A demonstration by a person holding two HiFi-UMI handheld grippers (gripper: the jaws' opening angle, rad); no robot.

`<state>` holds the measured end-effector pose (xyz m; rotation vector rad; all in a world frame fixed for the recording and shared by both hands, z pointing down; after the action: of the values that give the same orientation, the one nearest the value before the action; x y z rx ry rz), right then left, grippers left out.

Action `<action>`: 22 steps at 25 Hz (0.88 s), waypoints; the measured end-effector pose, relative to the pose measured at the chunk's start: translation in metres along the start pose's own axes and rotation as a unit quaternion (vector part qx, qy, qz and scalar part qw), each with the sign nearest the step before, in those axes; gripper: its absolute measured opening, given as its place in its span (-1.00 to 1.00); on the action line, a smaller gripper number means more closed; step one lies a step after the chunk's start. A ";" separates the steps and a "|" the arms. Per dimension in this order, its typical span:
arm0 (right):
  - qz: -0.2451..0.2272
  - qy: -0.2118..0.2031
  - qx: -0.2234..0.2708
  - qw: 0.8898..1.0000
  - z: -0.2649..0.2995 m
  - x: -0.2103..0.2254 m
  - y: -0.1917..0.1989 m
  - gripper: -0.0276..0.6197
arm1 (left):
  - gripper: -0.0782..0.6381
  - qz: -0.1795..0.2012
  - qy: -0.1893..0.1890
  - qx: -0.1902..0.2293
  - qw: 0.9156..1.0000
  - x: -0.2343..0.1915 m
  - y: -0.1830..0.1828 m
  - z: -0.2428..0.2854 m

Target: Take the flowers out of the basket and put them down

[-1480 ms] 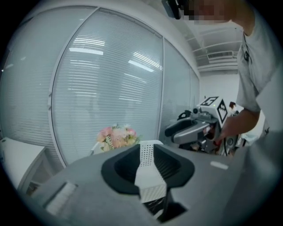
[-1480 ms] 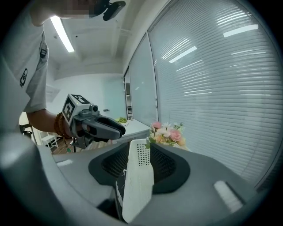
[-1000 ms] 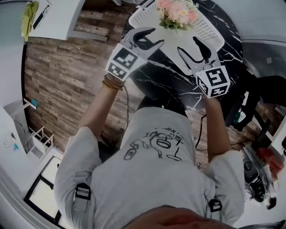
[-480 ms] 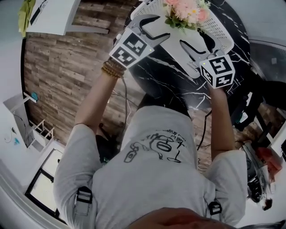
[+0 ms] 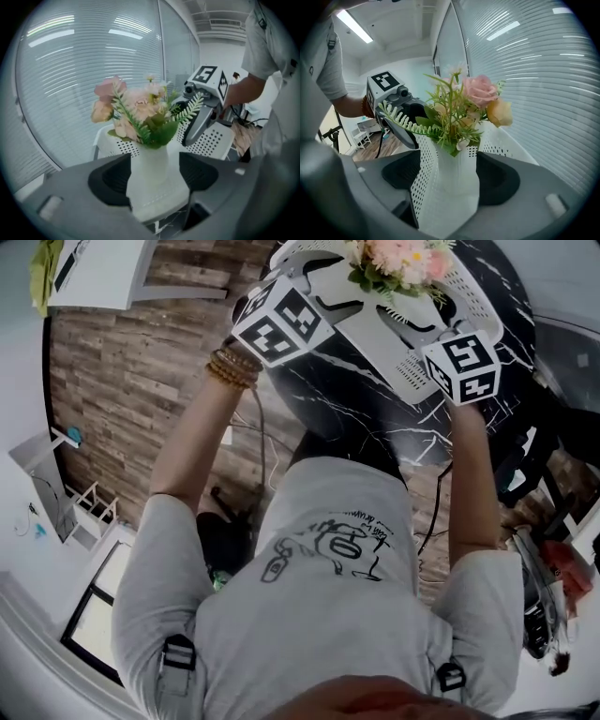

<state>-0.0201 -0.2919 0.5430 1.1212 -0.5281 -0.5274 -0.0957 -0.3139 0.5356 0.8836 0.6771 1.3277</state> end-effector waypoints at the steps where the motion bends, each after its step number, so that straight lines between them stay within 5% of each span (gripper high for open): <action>1: -0.001 -0.002 -0.002 1.000 0.002 0.000 0.001 0.26 | 0.12 0.004 -0.001 -0.004 1.000 -0.001 0.000 0.001; 12: -0.008 -0.026 -0.013 1.000 0.021 0.009 0.004 0.25 | 0.17 0.076 0.017 -0.061 0.995 -0.011 0.003 0.021; 22: -0.024 -0.044 -0.023 0.998 0.033 0.010 0.013 0.16 | 0.16 0.101 0.027 -0.081 0.991 -0.013 0.008 0.034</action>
<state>-0.0322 -0.3168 0.5681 1.0720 -0.5642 -0.6306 -0.0732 -0.3316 0.5598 0.8015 0.5224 1.5693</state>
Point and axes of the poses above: the fingertips, and each gripper's own axes: z forward along the fingers, x to its right, y out of its underside, the point moved 2 cm from there along -z, backward along the fingers, and after that the axes turned 13 degrees about x, right-handed, at the moved point
